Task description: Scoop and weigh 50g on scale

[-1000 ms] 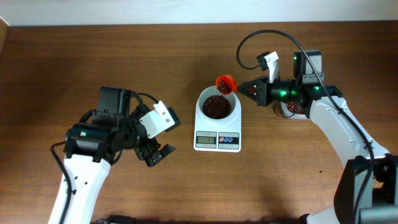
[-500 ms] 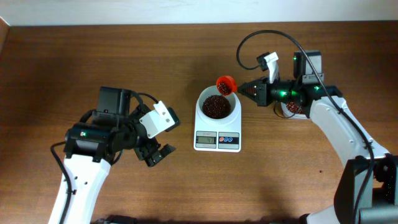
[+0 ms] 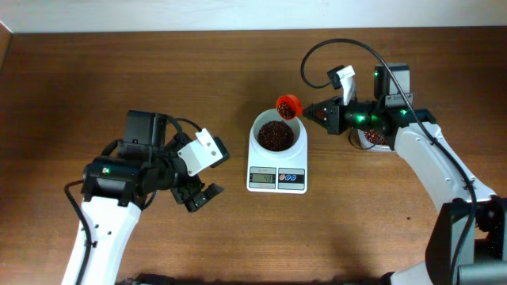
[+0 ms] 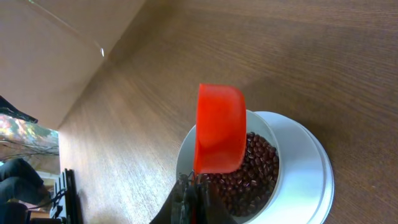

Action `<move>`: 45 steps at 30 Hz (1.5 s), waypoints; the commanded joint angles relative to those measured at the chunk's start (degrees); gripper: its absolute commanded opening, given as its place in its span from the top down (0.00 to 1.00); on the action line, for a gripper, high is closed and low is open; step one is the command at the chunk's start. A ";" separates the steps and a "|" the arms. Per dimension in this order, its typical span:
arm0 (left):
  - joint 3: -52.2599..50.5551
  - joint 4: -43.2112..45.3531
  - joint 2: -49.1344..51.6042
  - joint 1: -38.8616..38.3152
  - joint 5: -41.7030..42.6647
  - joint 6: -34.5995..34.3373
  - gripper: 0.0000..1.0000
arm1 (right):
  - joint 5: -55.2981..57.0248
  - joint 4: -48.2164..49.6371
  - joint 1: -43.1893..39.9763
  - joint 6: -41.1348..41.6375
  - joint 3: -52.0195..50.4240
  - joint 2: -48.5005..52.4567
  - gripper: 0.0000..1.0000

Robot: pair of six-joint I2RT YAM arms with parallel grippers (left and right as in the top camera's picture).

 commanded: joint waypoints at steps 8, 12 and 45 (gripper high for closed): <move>-0.02 0.09 -0.13 -0.22 0.20 -0.50 0.01 | -1.70 0.20 0.09 -0.37 0.55 0.07 0.96; -0.02 0.09 -0.13 -0.22 0.20 -0.50 0.01 | -1.70 0.15 0.09 -0.39 0.55 0.07 0.96; -0.02 0.09 -0.13 -0.22 0.20 -0.50 0.01 | 3.87 -0.02 -0.26 1.97 0.55 0.09 0.96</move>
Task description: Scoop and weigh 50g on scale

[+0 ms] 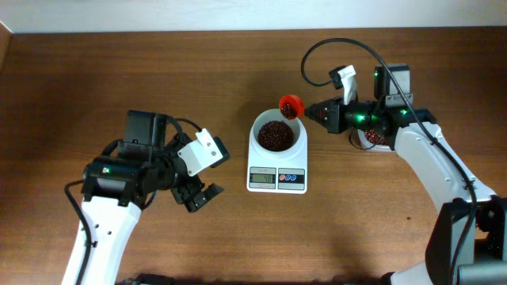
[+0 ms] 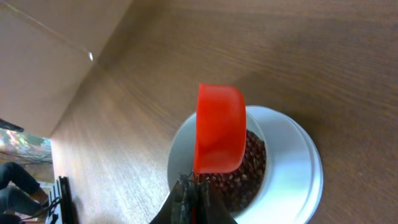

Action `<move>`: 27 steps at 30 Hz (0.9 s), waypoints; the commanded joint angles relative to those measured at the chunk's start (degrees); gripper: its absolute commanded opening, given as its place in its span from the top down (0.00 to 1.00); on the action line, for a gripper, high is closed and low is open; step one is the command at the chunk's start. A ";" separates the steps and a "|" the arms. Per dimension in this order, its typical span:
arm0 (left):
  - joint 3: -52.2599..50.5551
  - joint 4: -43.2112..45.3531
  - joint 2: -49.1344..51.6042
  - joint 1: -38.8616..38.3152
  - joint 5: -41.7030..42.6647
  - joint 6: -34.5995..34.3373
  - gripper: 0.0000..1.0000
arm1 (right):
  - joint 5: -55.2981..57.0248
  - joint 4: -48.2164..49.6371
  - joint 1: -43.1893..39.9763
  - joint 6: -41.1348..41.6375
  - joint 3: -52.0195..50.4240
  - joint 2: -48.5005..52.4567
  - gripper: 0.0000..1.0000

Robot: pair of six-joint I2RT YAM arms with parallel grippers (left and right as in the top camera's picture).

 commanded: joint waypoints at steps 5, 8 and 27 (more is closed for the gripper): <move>-0.02 0.09 -0.13 -0.22 0.20 -0.50 0.01 | 1.49 0.26 -0.13 -0.15 0.55 0.09 0.96; -0.02 0.09 -0.13 -0.22 0.20 -0.50 0.01 | 1.49 0.24 -0.11 -0.15 0.55 0.09 0.96; -0.02 0.09 -0.13 -0.22 0.20 -0.50 0.01 | 0.26 0.28 -0.13 0.94 0.55 0.09 0.96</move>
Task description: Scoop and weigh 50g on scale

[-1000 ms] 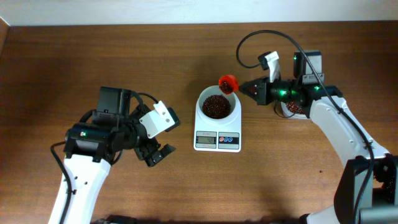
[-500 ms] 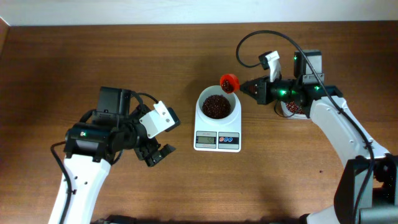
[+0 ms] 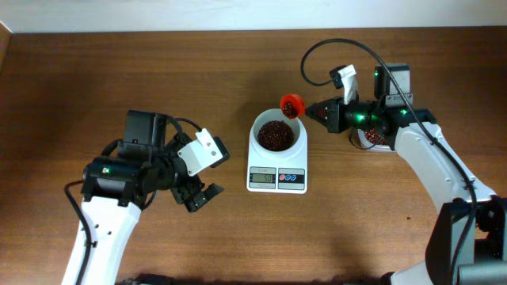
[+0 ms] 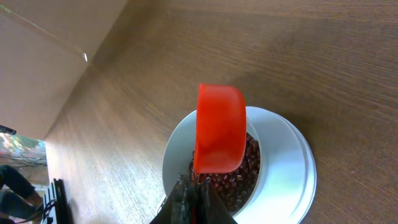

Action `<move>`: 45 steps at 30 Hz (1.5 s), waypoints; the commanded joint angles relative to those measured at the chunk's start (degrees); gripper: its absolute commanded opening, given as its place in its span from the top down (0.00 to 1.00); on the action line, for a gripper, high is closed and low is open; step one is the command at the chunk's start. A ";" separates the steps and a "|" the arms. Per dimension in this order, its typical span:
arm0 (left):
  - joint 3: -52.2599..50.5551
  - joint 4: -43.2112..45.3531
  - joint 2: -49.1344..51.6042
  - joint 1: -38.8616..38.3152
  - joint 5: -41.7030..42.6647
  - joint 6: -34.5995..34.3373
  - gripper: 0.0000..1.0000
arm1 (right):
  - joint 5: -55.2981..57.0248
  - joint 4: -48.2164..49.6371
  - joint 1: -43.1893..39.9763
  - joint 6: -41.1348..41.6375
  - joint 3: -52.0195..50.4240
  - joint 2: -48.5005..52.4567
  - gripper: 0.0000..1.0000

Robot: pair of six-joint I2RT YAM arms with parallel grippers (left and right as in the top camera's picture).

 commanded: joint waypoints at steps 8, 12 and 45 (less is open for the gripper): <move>-0.02 0.09 -0.13 -0.22 0.20 -0.50 0.01 | -1.33 0.20 -3.54 0.68 0.55 0.09 0.96; -0.02 0.09 -0.13 -0.22 0.20 -0.50 0.01 | -1.31 0.17 -8.31 0.66 0.55 0.09 0.96; -0.02 0.09 -0.13 -0.22 0.20 -0.50 0.01 | 27.23 -18.21 -27.17 -16.65 2.95 -4.42 0.96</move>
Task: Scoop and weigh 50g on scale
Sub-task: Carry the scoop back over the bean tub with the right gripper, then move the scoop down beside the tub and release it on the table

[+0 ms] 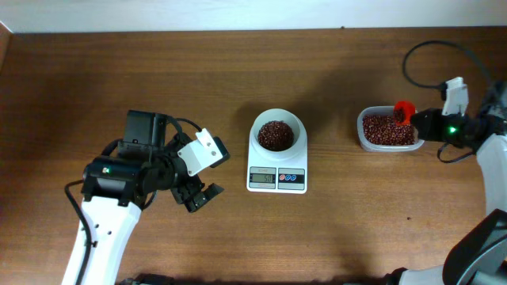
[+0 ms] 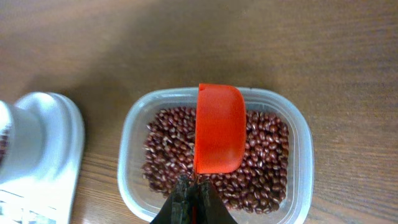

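A white scale (image 1: 277, 176) stands mid-table with a white bowl of red beans (image 1: 276, 134) on its platform. At the right a clear tub of red beans (image 1: 386, 131) (image 2: 214, 152) rests on the table. My right gripper (image 1: 420, 121) (image 2: 194, 190) is shut on the handle of a red scoop (image 1: 404, 112) (image 2: 219, 127), which hangs over the tub, its outside turned to the wrist camera. My left gripper (image 1: 202, 196) hovers open over bare wood left of the scale, holding nothing.
The scale's edge (image 2: 37, 143) shows at the left of the right wrist view. A black cable (image 1: 432, 55) loops above the right arm. The table's far edge meets a pale wall (image 1: 238, 14).
My right gripper has moved right with the scoop, from the far right rim of the bowl on the scale to above the tub of beans. The left arm stayed put.
In all three earlier moments my right gripper held the red scoop at the rim of the bowl on the scale, shifting only slightly. Now it holds the scoop over the bean tub at the right. My left gripper stayed open left of the scale.
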Action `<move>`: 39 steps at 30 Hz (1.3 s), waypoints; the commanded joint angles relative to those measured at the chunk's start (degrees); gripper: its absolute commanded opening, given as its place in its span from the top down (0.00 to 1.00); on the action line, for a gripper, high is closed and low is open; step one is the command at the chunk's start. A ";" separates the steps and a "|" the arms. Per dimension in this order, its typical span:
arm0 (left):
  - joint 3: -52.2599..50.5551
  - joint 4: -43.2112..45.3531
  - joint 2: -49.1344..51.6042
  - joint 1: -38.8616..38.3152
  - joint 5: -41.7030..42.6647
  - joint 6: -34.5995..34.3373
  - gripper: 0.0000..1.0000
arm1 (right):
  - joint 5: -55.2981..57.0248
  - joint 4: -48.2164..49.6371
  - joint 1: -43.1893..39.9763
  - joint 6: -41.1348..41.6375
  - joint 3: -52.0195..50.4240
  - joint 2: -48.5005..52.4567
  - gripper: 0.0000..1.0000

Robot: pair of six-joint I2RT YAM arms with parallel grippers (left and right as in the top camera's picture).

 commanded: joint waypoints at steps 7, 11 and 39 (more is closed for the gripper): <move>0.02 0.09 -0.13 -0.22 0.20 -0.50 0.01 | 20.20 -3.23 4.46 -3.67 3.13 -5.55 0.96; 0.02 0.09 -0.13 -0.22 0.20 -0.50 0.01 | 26.77 -8.57 9.14 -3.63 3.13 -9.77 0.96; 0.02 0.09 -0.13 -0.22 0.20 -0.50 0.01 | -5.42 -7.80 12.63 21.18 -30.80 -32.89 0.96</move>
